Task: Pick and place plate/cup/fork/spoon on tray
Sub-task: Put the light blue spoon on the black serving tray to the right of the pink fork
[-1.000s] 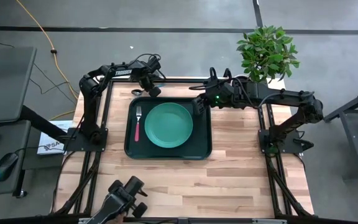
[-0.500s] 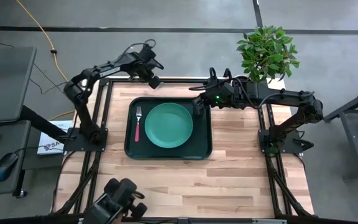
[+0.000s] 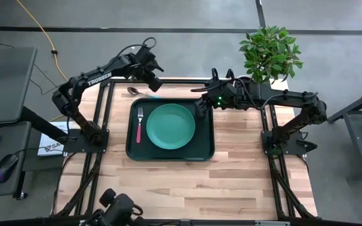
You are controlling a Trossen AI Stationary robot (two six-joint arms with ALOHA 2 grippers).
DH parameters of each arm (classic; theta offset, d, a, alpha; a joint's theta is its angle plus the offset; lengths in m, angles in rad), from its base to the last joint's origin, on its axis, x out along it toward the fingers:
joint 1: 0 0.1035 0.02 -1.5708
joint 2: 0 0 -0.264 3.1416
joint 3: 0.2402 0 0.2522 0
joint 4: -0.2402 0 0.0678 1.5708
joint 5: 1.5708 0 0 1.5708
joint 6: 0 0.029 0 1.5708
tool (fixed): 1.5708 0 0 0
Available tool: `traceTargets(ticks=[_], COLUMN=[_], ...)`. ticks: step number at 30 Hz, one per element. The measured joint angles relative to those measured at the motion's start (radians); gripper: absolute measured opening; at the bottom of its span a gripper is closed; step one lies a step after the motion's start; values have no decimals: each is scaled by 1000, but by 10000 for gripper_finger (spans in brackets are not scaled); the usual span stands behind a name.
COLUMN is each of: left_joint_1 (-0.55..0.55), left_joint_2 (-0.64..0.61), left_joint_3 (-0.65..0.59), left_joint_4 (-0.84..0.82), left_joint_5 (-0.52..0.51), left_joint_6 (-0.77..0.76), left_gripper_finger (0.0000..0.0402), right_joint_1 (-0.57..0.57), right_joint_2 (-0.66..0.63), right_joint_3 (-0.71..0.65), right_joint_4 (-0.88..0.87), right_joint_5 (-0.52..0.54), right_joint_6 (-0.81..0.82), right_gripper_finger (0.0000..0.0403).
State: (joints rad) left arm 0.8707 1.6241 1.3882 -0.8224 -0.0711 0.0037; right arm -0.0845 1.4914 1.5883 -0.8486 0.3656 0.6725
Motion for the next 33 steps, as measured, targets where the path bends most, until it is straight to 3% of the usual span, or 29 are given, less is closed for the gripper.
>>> traceTargets(ticks=[9,15,22,30,33], left_joint_1=[127,250,297,227,192], left_joint_2=[3,3,7,57,45], left_joint_3=[-238,-316,-318,-318,-319], left_joint_4=[66,157,169,93,60], left_joint_5=[0,24,0,-146,-162], left_joint_6=[-25,-197,-238,-317,-432], left_gripper_finger=[38,110,194,194,184], right_joint_1=[0,0,0,0,0], right_joint_2=[0,0,0,0,0], right_joint_3=[0,0,0,0,0], right_joint_4=[0,0,0,0,0], right_joint_5=[-3,-2,1,9,10], right_joint_6=[0,0,-33,-53,-69], right_gripper_finger=[172,172,172,172,172])
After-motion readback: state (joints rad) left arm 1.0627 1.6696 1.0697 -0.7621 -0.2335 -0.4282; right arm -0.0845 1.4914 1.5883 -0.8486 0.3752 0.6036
